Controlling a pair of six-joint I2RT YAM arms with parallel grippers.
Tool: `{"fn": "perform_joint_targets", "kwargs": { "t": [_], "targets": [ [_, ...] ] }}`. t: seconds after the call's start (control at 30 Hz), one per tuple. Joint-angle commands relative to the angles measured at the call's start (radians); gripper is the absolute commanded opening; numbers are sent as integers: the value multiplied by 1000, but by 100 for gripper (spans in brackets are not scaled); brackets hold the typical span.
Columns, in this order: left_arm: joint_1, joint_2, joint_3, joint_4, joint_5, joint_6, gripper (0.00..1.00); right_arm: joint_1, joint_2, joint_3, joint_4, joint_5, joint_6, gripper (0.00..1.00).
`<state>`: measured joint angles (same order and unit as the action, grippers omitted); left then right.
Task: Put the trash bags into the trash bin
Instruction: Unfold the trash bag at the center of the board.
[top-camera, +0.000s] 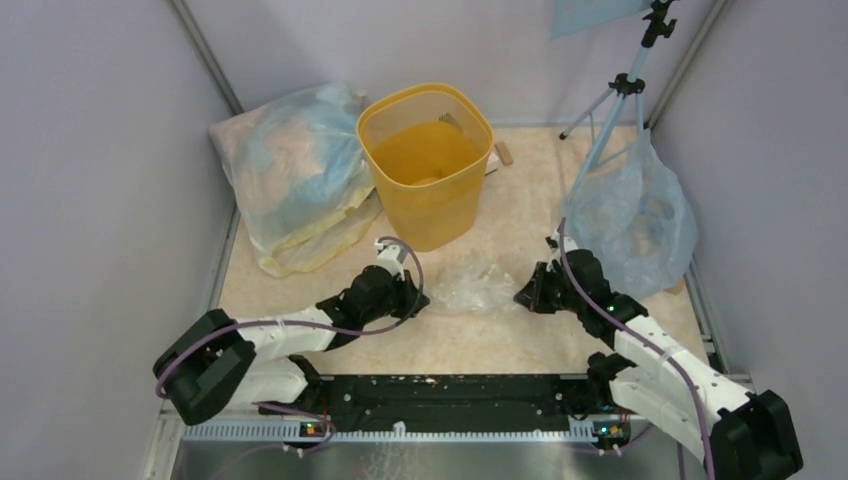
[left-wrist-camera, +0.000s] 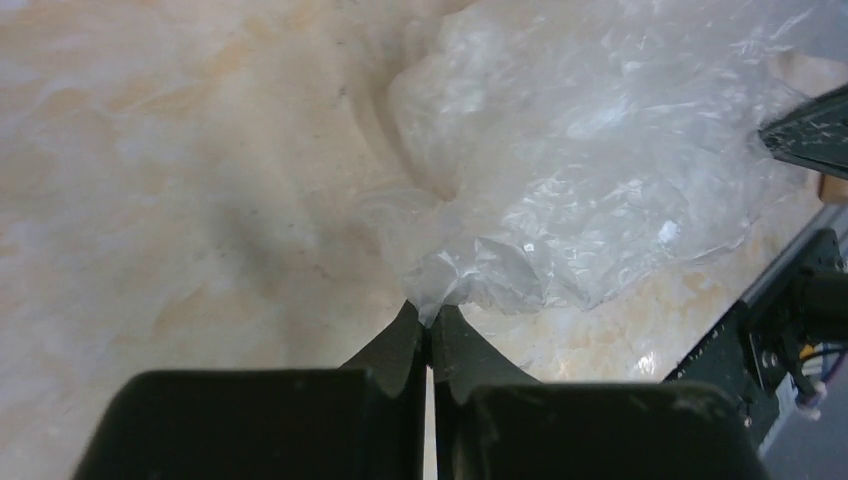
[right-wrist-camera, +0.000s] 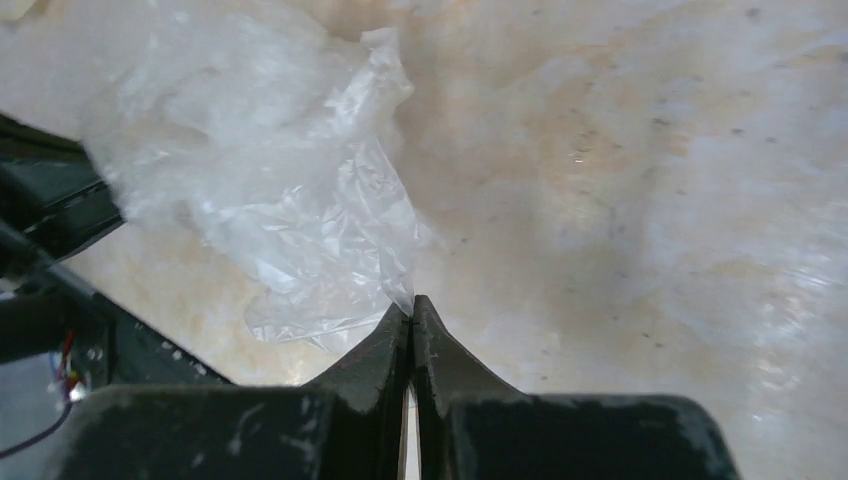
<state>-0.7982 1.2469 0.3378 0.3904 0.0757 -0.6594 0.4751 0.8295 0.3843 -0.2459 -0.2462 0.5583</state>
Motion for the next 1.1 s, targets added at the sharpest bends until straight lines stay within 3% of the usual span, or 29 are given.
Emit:
{"fn": "perform_joint_targets", "kwargs": {
  "t": [0.0, 0.1, 0.17, 0.33, 0.47, 0.53, 0.63, 0.93, 1.0, 1.07],
  "targets": [
    [4, -123, -30, -147, -213, -54, 5, 7, -86, 21, -76, 255, 17, 0],
    [3, -198, -46, -219, -250, -59, 12, 7, -136, 23, -76, 301, -2, 0],
    [3, -241, -45, -275, -257, -49, 24, 7, -153, 25, -57, 263, -43, 0],
    [3, -398, -10, -436, -313, 8, 41, 7, -134, 50, -39, 174, -91, 0],
    [3, -559, 36, -492, -317, 120, 76, 9, -102, 55, 11, 8, -133, 0],
    [3, -579, 62, -476, -288, 182, 85, 18, -97, 50, 43, -69, -152, 0],
    [4, -522, 124, -433, -178, 265, 88, 53, -96, 45, 86, -131, -167, 0],
    [2, -162, 334, -312, 144, 392, 98, 107, -82, 64, 76, -130, -191, 0],
    [2, -111, 347, -284, 173, 393, 96, 109, -81, 68, 74, -131, -193, 0],
    [1, -65, 356, -273, 172, 394, 88, 110, -79, 71, 70, -130, -196, 0]
  ]
}}
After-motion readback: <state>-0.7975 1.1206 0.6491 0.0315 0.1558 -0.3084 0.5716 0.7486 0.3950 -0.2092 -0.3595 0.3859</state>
